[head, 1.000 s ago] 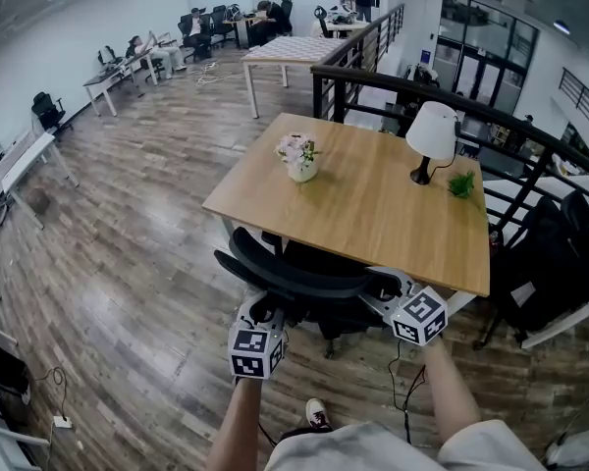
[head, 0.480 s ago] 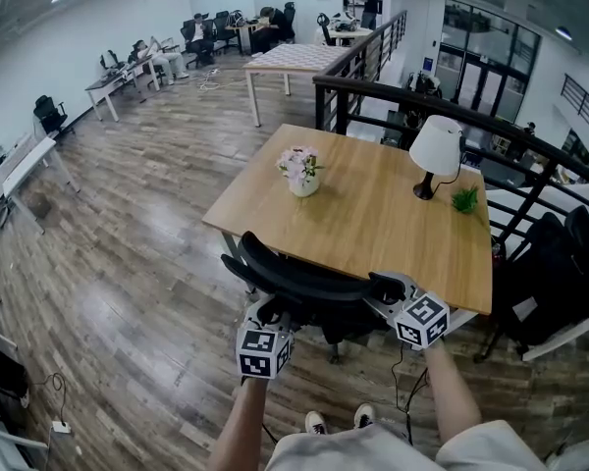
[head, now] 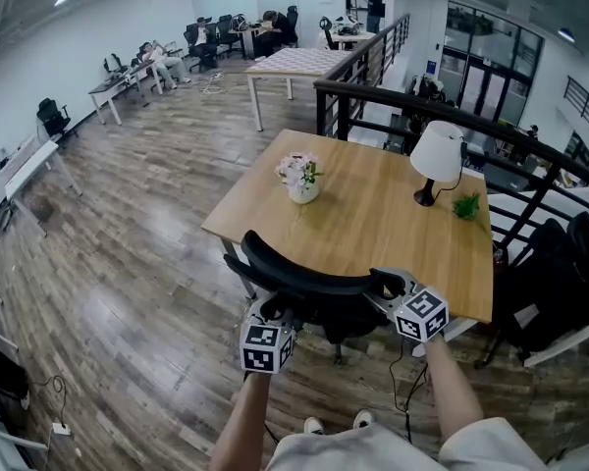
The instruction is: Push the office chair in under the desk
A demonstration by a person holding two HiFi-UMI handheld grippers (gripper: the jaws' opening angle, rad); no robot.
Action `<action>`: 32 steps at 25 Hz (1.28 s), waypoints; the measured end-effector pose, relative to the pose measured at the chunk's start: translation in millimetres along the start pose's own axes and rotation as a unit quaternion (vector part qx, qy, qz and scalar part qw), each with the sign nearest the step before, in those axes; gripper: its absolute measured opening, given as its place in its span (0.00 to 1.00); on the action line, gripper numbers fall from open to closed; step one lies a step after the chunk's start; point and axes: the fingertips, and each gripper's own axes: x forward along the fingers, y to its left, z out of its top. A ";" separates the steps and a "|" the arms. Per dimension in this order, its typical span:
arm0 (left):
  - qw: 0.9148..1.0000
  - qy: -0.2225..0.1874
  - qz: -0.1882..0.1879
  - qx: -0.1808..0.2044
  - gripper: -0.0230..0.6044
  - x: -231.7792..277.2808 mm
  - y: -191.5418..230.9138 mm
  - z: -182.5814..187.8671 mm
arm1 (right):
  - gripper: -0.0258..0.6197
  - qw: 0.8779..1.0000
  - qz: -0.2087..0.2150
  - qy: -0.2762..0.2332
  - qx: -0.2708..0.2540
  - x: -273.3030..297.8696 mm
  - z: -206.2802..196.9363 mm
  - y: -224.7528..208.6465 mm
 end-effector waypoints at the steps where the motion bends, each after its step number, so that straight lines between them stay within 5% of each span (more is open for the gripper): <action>1: 1.000 0.000 0.000 0.000 0.15 2.3 -0.3 0.9 | 0.37 1.000 0.001 0.001 -0.001 0.6 0.1 -2.7; 32: 1.000 -0.006 0.001 0.005 0.16 63.3 25.5 21.5 | 0.39 0.999 -0.021 -0.011 0.046 34.0 1.5 -59.7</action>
